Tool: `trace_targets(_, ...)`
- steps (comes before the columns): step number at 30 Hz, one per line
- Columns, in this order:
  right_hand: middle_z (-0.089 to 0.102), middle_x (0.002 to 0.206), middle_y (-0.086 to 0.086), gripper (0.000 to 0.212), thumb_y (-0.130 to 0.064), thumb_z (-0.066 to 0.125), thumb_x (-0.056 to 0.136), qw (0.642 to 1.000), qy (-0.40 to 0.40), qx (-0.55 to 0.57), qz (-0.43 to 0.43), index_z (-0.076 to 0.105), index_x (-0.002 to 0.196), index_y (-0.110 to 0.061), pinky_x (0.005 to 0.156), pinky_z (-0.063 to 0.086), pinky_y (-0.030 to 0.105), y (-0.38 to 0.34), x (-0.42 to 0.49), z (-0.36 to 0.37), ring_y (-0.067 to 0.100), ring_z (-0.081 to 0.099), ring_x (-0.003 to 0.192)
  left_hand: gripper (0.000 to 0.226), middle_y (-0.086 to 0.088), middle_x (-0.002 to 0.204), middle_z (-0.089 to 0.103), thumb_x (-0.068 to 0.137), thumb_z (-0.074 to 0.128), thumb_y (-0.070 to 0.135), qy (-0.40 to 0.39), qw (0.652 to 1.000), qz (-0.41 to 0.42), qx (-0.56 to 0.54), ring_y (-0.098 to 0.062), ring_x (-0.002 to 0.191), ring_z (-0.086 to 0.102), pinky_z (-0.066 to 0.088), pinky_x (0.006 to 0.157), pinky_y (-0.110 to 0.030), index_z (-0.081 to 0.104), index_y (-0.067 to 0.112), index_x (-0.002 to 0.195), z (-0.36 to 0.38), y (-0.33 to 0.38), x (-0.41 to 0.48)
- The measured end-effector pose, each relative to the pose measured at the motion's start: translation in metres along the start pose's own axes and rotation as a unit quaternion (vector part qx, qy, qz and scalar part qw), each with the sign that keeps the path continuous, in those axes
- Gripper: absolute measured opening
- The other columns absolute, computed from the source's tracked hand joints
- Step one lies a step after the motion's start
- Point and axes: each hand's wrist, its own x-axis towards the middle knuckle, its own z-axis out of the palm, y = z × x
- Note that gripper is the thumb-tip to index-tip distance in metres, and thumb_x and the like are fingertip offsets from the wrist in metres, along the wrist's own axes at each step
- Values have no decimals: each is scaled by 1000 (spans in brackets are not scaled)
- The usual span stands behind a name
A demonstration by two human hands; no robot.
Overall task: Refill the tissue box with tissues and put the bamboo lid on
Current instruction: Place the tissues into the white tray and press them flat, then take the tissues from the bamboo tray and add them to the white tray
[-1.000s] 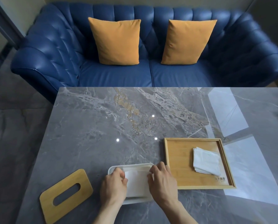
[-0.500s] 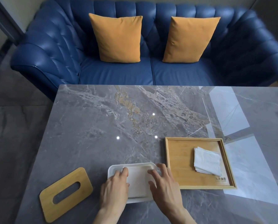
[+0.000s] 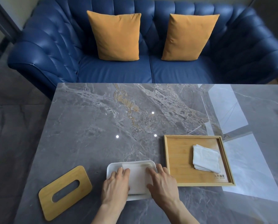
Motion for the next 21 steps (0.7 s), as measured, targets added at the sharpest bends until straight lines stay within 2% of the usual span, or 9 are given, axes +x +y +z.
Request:
trace_targets(3, 58, 107, -2, 51, -31, 75, 67, 1000, 4, -2, 1, 55, 114, -28, 55, 46, 34, 0, 2, 2, 24, 58, 91, 56, 4, 85, 64, 44, 90, 35, -2, 1000, 0, 5, -19, 68, 64, 45, 40, -34, 65, 27, 92, 0, 0, 2)
trace_targets(8, 61, 105, -2, 51, -31, 78, 65, 1000, -3, -9, -3, 56, 112, -27, 54, 47, 36, -1, 3, 2, 25, 60, 88, 49, 4, 100, 63, 63, 81, 38, 22, 1000, 5, -5, -20, 84, 64, 50, 52, -36, 59, 28, 106, -2, 1, -2)
trace_targets(9, 61, 101, -2, 52, -32, 79, 62, 1000, -6, -15, -6, 58, 109, -28, 52, 46, 35, -1, 2, 1, 24, 60, 85, 49, 3, 99, 63, 63, 82, 38, 24, 1000, 8, -5, -20, 84, 64, 50, 52, -36, 59, 27, 105, -3, 0, -2)
trace_targets(12, 61, 85, -5, 56, -36, 87, 47, 999, 2, -34, -13, 63, 97, -29, 42, 40, 30, 1, 0, -3, 20, 60, 70, 57, 4, 84, 63, 42, 91, 39, -4, 1000, 6, 6, -18, 69, 64, 47, 40, -34, 64, 27, 91, -9, 0, -5)
trace_targets(13, 61, 85, -6, 55, -38, 87, 48, 999, 17, -28, -19, 63, 97, -30, 41, 40, 29, 3, -1, -4, 20, 60, 70, 57, 5, 84, 62, 42, 91, 40, 3, 1000, 9, 5, -18, 70, 64, 47, 41, -34, 64, 27, 91, -10, 0, -6)
trace_targets(16, 61, 99, -8, 43, -42, 73, 71, 997, 61, 30, -39, 58, 110, -34, 49, 47, 31, 13, -6, -13, 18, 62, 84, 54, 7, 92, 62, 55, 86, 42, 44, 999, 4, -2, -18, 83, 64, 51, 50, -35, 62, 28, 101, -14, -2, -10)
trace_targets(19, 60, 104, -16, 30, -46, 59, 82, 989, 120, 71, -43, 56, 111, -38, 51, 49, 31, 30, -13, -27, 12, 60, 88, 57, 7, 73, 61, 38, 92, 45, 54, 998, 12, 3, -19, 66, 64, 48, 41, -34, 66, 26, 86, -27, 3, -11)
trace_targets(21, 60, 102, -17, 25, -46, 56, 85, 984, 144, 105, -15, 57, 109, -39, 52, 49, 31, 49, -17, -35, 12, 60, 88, 50, 7, 70, 63, 41, 90, 46, 99, 995, 30, -7, -19, 63, 64, 51, 45, -35, 67, 27, 81, -36, 11, -8)
